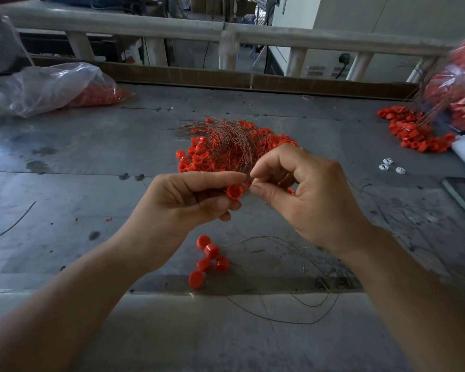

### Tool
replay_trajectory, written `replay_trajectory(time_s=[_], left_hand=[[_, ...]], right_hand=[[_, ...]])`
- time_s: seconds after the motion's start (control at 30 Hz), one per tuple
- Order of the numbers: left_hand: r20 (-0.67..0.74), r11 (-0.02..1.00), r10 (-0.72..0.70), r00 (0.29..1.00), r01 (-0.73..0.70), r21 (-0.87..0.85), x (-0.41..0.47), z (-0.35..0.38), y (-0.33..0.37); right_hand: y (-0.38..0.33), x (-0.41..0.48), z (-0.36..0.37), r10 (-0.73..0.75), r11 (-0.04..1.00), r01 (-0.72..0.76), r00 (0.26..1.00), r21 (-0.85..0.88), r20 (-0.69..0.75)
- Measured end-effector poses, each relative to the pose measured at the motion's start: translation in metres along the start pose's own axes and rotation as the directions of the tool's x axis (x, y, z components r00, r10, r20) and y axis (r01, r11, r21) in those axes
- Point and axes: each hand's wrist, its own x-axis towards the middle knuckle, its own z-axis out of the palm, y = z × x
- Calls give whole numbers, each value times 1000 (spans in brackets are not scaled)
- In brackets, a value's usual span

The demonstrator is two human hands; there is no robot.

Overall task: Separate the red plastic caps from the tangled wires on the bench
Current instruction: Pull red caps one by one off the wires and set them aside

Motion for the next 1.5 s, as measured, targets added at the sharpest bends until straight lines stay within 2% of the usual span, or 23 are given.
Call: replay_trajectory(time_s=[1.27, 1.4, 1.5], left_hand=[[11, 1000, 7, 1000, -7, 25, -1, 2, 1], [13, 1000, 14, 1000, -14, 21, -1, 1, 1], [-9, 1000, 10, 1000, -10, -23, 0, -1, 0]], right_hand=[[-3, -1, -2, -2, 1000, 1, 1000, 12, 29], [-4, -1, -2, 12, 999, -13, 999, 41, 29], [-3, -1, -3, 84, 986, -90, 995, 141, 47]])
